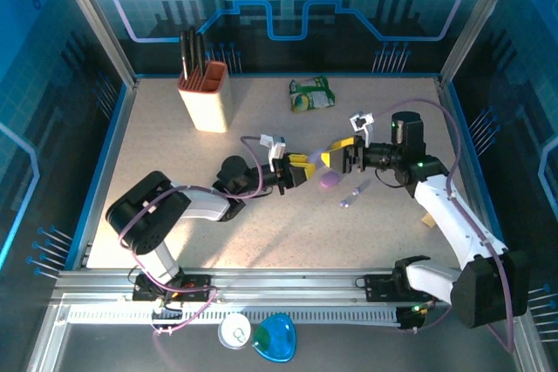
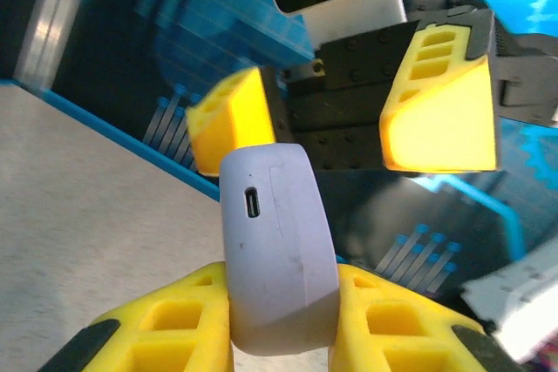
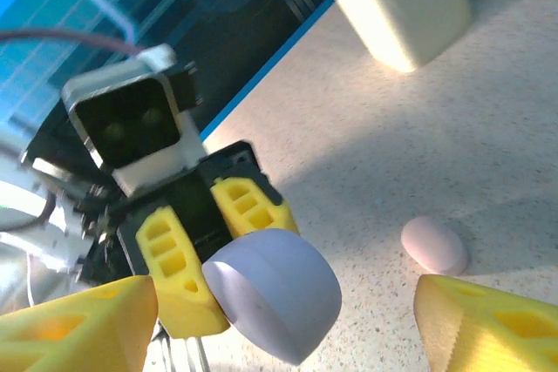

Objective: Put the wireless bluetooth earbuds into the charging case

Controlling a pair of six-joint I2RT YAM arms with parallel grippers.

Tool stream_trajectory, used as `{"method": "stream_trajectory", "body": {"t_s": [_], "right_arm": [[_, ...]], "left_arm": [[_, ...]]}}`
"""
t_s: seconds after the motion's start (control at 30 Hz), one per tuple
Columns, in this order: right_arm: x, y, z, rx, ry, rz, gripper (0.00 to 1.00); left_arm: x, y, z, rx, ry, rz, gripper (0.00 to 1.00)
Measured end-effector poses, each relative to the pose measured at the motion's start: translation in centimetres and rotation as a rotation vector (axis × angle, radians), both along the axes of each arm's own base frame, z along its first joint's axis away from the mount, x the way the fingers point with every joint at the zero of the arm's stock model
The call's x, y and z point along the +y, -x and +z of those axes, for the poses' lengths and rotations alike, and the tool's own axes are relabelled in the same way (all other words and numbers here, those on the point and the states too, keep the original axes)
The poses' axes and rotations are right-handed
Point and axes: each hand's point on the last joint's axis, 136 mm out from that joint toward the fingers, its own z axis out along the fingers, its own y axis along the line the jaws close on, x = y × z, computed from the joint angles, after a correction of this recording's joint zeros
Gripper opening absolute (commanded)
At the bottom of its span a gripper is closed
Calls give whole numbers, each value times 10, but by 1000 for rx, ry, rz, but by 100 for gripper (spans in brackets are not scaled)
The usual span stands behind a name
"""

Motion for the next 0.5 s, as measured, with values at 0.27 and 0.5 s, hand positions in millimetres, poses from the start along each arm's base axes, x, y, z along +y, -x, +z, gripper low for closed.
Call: {"method": "stream_trajectory", "body": {"t_s": [0.27, 0.5], "right_arm": [[9, 25, 4, -34, -42, 168, 56], [10, 29, -2, -4, -44, 195, 48]], "left_arm": [[-1, 25, 7, 112, 19, -162, 21], [-1, 24, 9, 162, 30, -182, 20]]}}
